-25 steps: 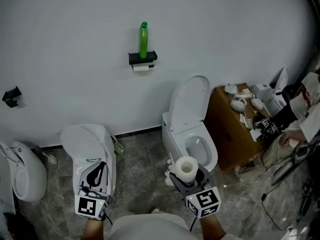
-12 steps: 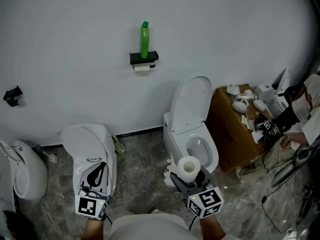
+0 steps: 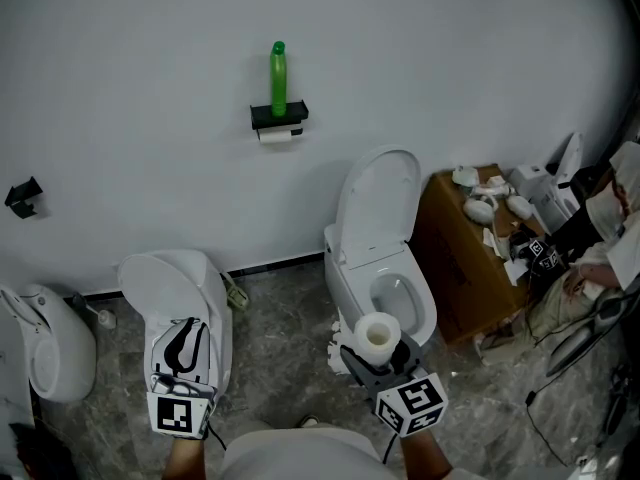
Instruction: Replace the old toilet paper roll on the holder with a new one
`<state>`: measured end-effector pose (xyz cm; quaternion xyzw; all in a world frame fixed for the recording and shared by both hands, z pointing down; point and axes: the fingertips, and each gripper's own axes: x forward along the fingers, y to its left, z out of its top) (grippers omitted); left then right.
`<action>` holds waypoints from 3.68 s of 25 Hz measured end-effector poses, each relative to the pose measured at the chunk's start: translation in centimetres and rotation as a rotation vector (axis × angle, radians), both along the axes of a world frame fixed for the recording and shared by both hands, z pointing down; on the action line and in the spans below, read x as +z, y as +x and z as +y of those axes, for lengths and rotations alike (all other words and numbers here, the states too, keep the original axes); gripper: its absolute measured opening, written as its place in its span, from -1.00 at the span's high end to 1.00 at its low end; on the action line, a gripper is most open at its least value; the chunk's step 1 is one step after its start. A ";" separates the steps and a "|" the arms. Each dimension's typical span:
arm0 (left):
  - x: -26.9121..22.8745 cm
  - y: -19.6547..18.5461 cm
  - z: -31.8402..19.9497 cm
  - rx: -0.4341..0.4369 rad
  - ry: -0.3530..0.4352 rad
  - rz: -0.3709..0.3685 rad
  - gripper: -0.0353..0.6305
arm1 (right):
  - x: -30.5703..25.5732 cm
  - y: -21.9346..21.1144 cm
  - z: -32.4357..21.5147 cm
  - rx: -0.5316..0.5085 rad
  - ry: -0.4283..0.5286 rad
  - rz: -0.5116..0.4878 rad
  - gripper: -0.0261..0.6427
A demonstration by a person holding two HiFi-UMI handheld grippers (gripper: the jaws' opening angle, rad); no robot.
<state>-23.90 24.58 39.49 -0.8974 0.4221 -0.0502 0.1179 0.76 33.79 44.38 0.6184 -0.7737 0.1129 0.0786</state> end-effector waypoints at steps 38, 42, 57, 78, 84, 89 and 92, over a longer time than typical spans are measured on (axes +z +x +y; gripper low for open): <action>7.1 11.4 -33.1 0.150 -0.019 -0.152 -0.18 | 0.3 4.4 -29.2 0.102 -0.161 0.040 -0.07; 7.4 12.0 -36.3 0.164 -0.016 -0.144 -0.18 | 0.6 3.9 -32.3 0.094 -0.184 0.038 -0.07; 5.5 19.0 -41.5 0.128 0.096 -0.322 -0.18 | -1.2 10.9 -44.1 -0.026 -0.069 -0.018 -0.07; 10.5 30.7 -51.0 0.030 0.215 -0.786 -0.18 | 2.0 21.8 -49.5 -0.139 -0.042 -0.145 -0.07; 11.0 31.7 -53.2 -0.002 0.202 -0.865 -0.18 | 2.0 22.7 -49.7 -0.141 -0.038 -0.155 -0.07; 11.3 32.0 -54.6 -0.024 0.180 -0.910 -0.15 | 2.2 23.6 -49.6 -0.129 -0.035 -0.165 -0.07; 11.4 32.1 -55.0 -0.036 0.180 -0.933 -0.12 | 2.1 24.0 -49.5 -0.127 -0.033 -0.167 -0.07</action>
